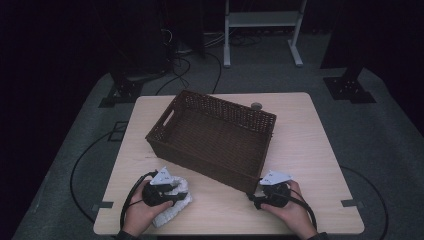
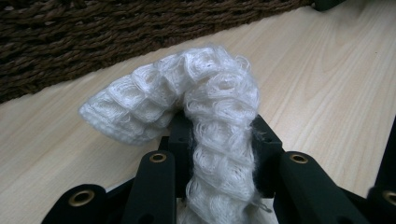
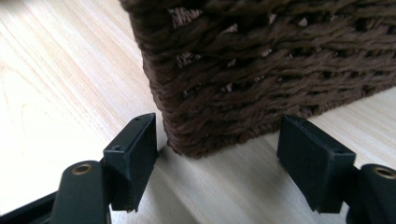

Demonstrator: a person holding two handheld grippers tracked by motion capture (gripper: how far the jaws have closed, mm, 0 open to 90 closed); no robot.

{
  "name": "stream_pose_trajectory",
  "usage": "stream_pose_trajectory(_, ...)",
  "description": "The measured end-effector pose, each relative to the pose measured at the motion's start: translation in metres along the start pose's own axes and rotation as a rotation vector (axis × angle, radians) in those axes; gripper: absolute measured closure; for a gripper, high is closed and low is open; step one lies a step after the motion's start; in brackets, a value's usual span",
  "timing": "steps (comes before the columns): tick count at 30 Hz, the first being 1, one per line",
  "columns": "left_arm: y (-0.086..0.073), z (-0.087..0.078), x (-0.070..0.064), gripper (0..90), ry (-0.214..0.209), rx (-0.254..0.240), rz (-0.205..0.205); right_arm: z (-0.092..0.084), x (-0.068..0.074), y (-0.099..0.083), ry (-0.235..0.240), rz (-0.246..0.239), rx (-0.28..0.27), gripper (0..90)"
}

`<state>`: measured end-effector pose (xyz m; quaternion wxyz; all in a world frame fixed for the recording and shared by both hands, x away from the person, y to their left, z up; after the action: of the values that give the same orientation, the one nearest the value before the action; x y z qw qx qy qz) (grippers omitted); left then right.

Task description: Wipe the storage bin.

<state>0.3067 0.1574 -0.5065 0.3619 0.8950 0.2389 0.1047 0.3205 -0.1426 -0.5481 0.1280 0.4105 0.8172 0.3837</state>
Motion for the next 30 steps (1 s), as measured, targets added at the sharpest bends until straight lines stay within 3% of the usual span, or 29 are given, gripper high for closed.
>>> stream_pose_trajectory(12,-0.002,-0.008,0.013,67.7,0.034,-0.013,-0.024,0.005,-0.001,0.003,-0.027,0.028,-0.010,22.7)
stream_pose_trajectory(30,-0.005,-0.051,0.074,67.8,0.191,-0.086,-0.120,0.006,-0.001,0.004,-0.027,0.031,-0.012,24.3)
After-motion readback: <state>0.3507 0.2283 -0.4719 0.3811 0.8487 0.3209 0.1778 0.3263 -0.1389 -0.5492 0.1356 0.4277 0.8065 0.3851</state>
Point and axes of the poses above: each handheld gripper's, and its own axes: z roughly forward along the jaws, y roughly out of its top, x roughly to its left, the point moved 7 cm from there along z, roughly forward along the jaws, and after that the axes turned 8 degrees about z, right-handed, at the moved point
